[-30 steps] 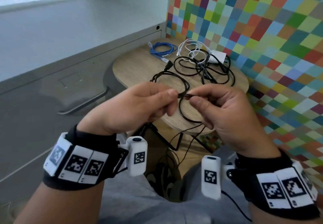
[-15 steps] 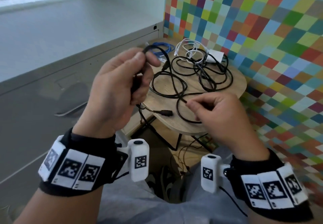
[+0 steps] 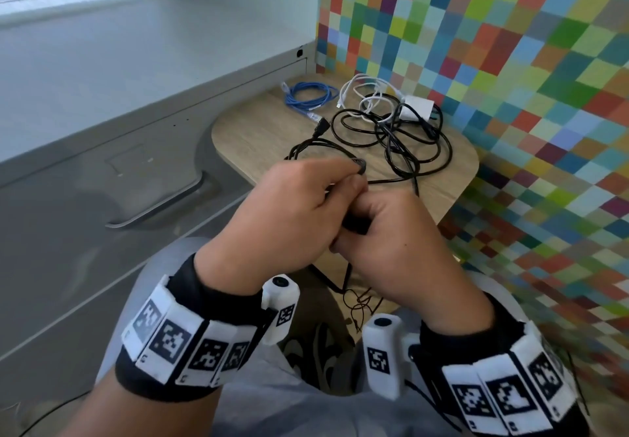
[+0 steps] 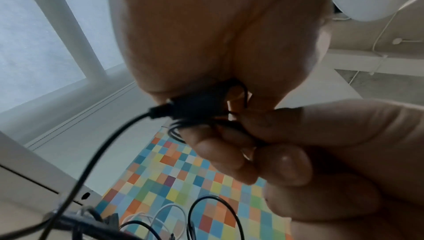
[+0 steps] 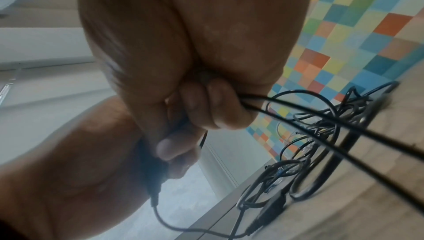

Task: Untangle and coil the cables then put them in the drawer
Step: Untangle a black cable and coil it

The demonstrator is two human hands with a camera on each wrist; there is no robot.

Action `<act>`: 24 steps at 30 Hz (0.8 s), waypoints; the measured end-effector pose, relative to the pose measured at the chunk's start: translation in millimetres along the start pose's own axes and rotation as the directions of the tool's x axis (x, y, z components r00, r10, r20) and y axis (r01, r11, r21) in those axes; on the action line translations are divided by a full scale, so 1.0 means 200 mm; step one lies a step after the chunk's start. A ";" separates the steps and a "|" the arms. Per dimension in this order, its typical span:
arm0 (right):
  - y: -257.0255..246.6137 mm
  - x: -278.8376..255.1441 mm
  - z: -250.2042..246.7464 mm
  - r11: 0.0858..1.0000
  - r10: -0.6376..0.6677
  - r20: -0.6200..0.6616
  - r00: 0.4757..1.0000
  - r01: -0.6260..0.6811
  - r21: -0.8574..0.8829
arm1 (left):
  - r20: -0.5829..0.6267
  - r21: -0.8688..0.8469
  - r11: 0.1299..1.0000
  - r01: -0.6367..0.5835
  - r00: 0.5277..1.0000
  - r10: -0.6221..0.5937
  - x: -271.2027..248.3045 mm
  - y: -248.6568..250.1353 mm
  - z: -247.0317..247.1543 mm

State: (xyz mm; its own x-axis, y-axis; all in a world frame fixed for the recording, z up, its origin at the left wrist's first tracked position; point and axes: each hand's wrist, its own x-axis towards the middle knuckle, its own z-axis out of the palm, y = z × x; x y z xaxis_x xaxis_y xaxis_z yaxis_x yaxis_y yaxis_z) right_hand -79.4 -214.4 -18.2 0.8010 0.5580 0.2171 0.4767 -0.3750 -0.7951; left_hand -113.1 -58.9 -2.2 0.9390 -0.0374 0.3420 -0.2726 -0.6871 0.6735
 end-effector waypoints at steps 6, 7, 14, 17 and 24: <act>0.00 -0.01 -0.15 0.995 0.020 -0.100 0.995 -0.010 0.095 | 0.258 0.056 0.989 0.136 0.955 -0.146 0.01 -0.06 -0.08; 0.00 -0.01 -0.18 0.996 0.013 -0.126 0.992 -0.002 0.086 | 0.327 -0.014 0.980 0.197 0.927 -0.182 0.01 -0.09 -0.10; 0.08 0.00 -0.29 0.998 0.006 -0.359 0.933 0.015 0.056 | 0.323 -0.858 0.395 0.328 0.943 -0.082 -0.02 -0.15 -0.19; 0.11 0.00 -0.24 0.999 0.046 -0.335 0.941 -0.037 0.033 | 0.206 -0.951 0.227 0.209 0.978 -0.039 -0.01 -0.12 -0.21; 0.08 0.01 -0.05 0.968 0.075 -0.142 0.987 -0.106 -0.229 | -0.106 -0.704 0.711 0.008 0.988 -0.116 0.01 0.00 -0.03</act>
State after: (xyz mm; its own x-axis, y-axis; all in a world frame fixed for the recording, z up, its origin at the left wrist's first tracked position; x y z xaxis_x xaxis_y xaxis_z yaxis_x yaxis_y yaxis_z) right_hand -66.6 -226.0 -25.4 0.8776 0.4178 0.2353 0.4593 -0.5917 -0.6625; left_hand -113.0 -54.9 2.3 0.9368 0.1192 0.3289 -0.3337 0.0220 0.9424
